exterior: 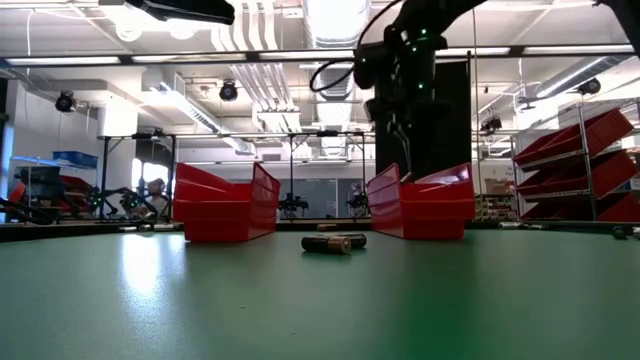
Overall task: Sort batteries
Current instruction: Put the silver battery into the right red bin
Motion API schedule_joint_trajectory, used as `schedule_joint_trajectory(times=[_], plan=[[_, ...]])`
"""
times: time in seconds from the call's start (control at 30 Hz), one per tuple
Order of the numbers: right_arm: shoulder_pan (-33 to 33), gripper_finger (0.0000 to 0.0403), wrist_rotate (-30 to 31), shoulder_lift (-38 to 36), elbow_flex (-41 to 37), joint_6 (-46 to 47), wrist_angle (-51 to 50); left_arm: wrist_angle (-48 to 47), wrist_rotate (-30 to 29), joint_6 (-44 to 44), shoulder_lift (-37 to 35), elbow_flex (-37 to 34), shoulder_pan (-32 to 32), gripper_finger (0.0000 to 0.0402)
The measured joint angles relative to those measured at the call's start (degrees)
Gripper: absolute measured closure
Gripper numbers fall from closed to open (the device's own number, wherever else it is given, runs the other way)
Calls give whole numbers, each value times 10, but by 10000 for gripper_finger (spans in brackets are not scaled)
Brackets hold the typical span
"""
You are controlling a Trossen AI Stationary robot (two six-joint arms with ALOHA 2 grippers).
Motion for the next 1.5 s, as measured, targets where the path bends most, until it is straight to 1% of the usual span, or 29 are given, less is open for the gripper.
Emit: schedule_joint_trajectory(times=[0.37,0.67,0.83,1.0,1.13,1.5], plan=[[-9,390,4,66,-1,-23,18,5,-2,0,0,0,0,222],[-18,390,-1,70,-8,-37,46,5,-2,-13,0,0,0,222],[-19,390,-5,69,-35,-54,72,-4,-1,-31,0,0,0,222],[-27,390,21,69,-58,-62,115,-7,0,-35,0,0,0,222],[-38,390,24,69,-58,-67,151,-6,0,-35,1,0,-1,222],[-57,390,16,80,-75,-101,155,-5,0,-39,1,0,0,222]])
